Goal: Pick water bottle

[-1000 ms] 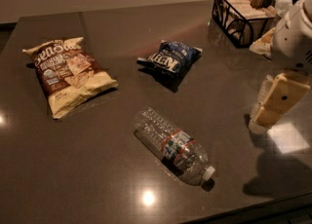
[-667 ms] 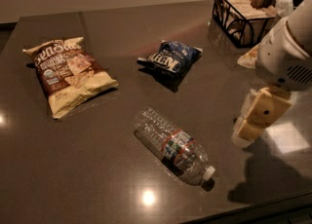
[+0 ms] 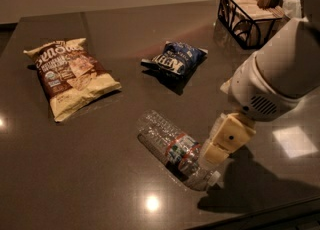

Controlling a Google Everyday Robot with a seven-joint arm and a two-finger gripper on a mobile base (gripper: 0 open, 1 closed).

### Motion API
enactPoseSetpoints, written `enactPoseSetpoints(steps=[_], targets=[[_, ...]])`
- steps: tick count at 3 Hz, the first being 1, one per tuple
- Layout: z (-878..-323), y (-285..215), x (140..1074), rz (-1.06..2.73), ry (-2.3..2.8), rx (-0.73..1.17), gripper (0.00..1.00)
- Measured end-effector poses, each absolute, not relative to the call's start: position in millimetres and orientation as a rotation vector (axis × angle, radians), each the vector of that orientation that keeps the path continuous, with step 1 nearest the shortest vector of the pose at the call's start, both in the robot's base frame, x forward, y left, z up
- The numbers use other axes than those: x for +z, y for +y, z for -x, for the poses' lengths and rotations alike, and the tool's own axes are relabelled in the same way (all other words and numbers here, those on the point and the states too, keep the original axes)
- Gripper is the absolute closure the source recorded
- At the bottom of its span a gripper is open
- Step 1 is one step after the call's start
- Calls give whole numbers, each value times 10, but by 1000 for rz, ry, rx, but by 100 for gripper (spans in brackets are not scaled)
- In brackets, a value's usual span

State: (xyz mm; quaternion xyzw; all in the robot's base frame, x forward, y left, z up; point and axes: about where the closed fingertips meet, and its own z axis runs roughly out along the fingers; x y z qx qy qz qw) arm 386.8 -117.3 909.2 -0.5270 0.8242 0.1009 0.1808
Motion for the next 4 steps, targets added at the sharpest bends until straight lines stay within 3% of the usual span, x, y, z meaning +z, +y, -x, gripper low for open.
enactPoseSetpoints(steps=[3, 4], targets=[[-3705, -649, 8561, 1465, 2389, 304, 0], [-3697, -602, 8467, 1473, 2418, 282, 18]])
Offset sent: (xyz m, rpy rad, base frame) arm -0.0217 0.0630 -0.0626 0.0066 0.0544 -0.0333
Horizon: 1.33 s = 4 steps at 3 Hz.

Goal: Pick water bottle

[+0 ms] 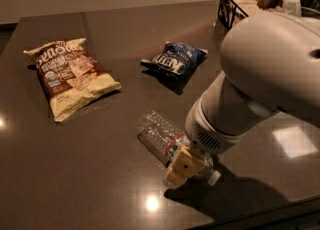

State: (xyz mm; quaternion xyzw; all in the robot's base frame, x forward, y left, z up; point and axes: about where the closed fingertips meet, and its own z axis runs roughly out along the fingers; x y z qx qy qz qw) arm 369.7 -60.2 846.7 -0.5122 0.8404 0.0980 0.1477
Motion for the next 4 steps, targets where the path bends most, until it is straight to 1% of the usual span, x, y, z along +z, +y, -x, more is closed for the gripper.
enactPoseSetpoints(steps=[2, 3, 4], targets=[[-3744, -600, 8586, 1468, 2407, 250, 64], [-3798, -614, 8951, 1492, 2337, 215, 88], [-3864, -621, 9366, 1515, 2264, 168, 100]])
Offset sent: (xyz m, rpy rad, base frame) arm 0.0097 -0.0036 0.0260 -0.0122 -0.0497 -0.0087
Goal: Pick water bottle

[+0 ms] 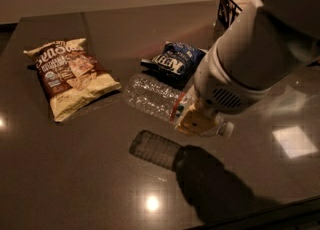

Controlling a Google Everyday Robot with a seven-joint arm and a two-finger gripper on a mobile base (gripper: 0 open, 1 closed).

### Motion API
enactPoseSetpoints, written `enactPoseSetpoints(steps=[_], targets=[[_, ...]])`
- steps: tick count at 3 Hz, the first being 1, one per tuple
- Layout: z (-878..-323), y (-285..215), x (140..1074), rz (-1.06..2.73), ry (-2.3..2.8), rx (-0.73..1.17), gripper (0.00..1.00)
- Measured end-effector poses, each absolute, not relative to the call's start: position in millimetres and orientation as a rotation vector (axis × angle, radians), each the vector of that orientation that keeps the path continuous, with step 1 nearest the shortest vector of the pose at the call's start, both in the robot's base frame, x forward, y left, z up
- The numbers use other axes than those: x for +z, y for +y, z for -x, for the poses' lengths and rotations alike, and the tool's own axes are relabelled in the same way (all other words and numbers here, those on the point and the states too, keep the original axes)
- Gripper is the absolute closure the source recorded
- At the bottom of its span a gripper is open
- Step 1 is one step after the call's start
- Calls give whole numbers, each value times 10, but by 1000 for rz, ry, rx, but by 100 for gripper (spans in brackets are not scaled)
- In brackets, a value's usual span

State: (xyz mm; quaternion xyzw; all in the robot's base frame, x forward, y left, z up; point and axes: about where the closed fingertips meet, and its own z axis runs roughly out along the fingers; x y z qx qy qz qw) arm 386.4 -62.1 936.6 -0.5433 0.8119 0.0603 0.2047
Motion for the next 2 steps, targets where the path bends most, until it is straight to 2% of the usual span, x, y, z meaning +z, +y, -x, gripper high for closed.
enactPoseSetpoints(steps=[2], targets=[[-3863, -559, 9768, 1531, 2190, 122, 100]])
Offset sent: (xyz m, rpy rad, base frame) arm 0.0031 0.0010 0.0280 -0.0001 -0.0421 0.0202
